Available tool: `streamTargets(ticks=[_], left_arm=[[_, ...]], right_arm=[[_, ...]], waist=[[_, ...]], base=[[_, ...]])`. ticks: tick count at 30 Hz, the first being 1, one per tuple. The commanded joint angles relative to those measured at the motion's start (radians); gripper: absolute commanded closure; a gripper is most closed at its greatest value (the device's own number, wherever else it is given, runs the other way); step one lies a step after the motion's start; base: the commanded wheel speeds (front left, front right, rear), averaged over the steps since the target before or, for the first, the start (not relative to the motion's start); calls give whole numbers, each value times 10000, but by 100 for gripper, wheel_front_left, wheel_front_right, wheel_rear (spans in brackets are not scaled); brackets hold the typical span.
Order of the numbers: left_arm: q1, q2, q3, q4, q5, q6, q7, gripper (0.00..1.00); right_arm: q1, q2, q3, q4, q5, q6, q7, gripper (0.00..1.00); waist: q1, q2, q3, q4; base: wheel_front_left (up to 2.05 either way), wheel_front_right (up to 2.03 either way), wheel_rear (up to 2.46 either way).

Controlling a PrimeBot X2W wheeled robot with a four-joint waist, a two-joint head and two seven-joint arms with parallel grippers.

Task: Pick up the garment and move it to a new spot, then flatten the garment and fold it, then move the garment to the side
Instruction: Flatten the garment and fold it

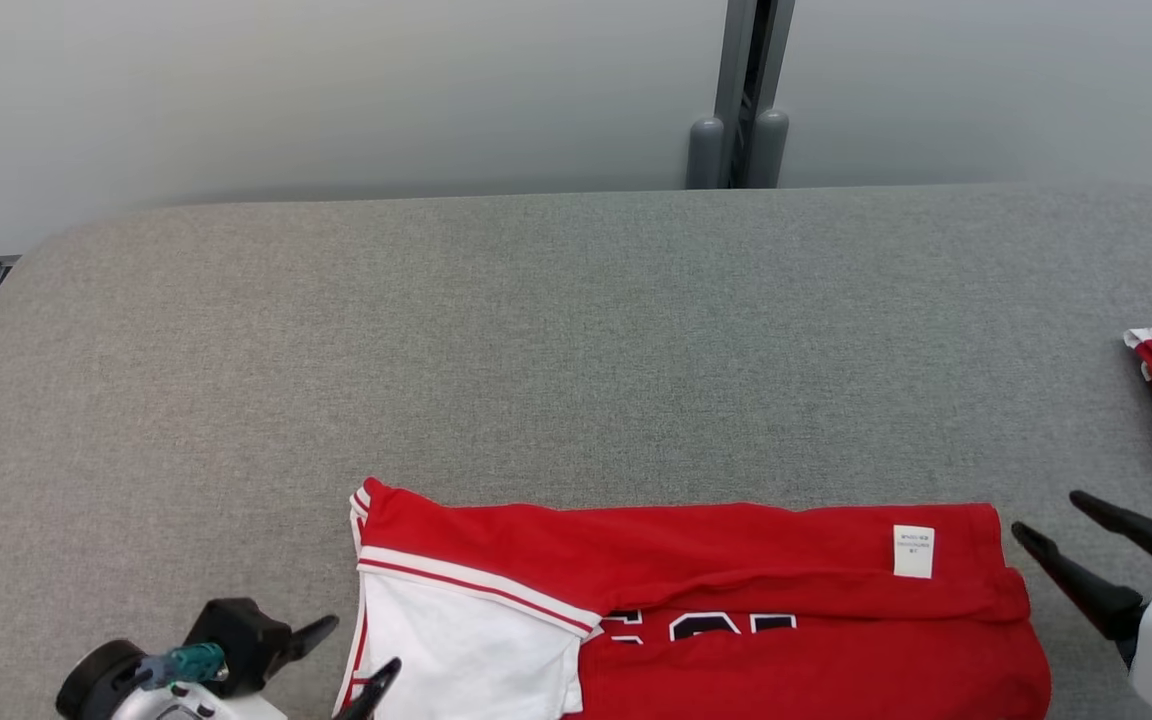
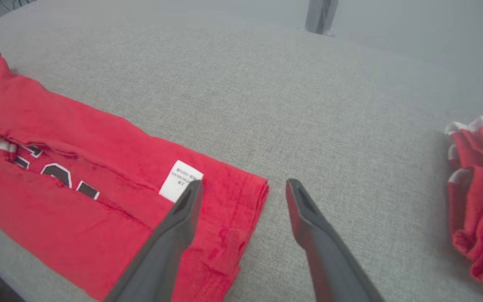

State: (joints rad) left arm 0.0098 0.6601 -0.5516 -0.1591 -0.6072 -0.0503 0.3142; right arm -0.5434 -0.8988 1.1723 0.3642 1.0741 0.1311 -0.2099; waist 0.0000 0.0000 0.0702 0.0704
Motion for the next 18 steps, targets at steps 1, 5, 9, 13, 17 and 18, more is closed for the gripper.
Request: streamTargets(ticks=[1, 5, 9, 13, 17, 18], left_arm=[[-243, 32, 178, -89, 105, 132, -210, 0], [-371, -333, 560, -99, 136, 535, -903, 0], [-569, -1235, 1162, 103, 1, 1245, -2140, 0], [-607, -2569, 1863, 519, -480, 1945, -3668, 0], [-487, -3378, 2186, 1257, -438, 2168, -5088, 0], [-448, -3567, 2188, 1476, -365, 2150, -5332, 0]], right_arm=[[66, 72, -333, 183, 100, -5, -245, 0], [245, 430, -1211, 500, 307, -5, -498, 0], [517, 1135, -3115, 797, -193, -5, -572, 0], [1452, 2180, -5732, 748, -1570, -5, -550, 0], [2594, 3448, -7917, 184, -3121, -4, -551, 0], [2885, 3754, -8332, 9, -3459, -4, -550, 0]], waist=[[0, 0, -17, -9], [0, 0, -71, -54], [0, 0, -227, -218], [0, 0, -365, -462], [0, 0, -439, -699], [0, 0, -447, -744]], base=[[0, 0, 0], [0, 0, 0], [0, 0, 0], [0, 0, 0], [0, 0, 0], [0, 0, 0]])
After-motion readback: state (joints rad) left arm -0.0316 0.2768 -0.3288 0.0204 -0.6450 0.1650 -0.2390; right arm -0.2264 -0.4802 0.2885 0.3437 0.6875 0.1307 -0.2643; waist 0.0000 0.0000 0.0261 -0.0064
